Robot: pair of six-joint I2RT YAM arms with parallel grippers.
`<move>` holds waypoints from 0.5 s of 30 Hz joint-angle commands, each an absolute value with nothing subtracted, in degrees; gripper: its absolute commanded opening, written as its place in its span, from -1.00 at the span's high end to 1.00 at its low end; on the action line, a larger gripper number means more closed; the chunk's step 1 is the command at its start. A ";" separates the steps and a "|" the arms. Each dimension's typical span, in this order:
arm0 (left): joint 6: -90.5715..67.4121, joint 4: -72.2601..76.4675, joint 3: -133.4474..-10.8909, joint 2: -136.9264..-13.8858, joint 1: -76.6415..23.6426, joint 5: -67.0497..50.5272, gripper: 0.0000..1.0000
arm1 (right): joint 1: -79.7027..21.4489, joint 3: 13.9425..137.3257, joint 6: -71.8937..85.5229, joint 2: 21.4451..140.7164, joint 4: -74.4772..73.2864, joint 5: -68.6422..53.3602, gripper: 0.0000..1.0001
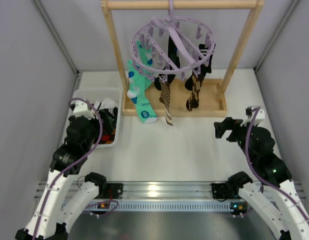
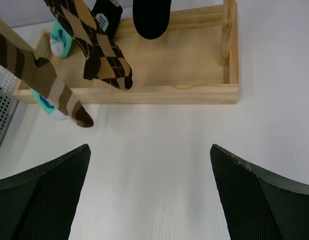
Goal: Remove the socks clipped to the hanger
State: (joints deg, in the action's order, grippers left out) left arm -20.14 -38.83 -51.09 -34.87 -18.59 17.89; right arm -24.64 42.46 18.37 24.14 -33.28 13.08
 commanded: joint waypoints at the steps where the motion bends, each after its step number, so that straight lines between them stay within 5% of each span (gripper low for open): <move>1: -21.35 -38.23 -50.80 -34.72 -18.72 18.37 -0.97 | -25.31 41.49 21.43 23.38 -27.17 15.81 -0.99; 5: -22.41 -38.23 -50.45 -34.28 -18.72 19.68 -0.97 | -25.31 38.07 23.74 18.65 -22.86 21.45 -0.99; 15: -23.64 -38.23 -50.36 -31.20 -18.72 22.85 -0.97 | -25.31 30.41 23.20 33.20 1.98 -17.70 -0.99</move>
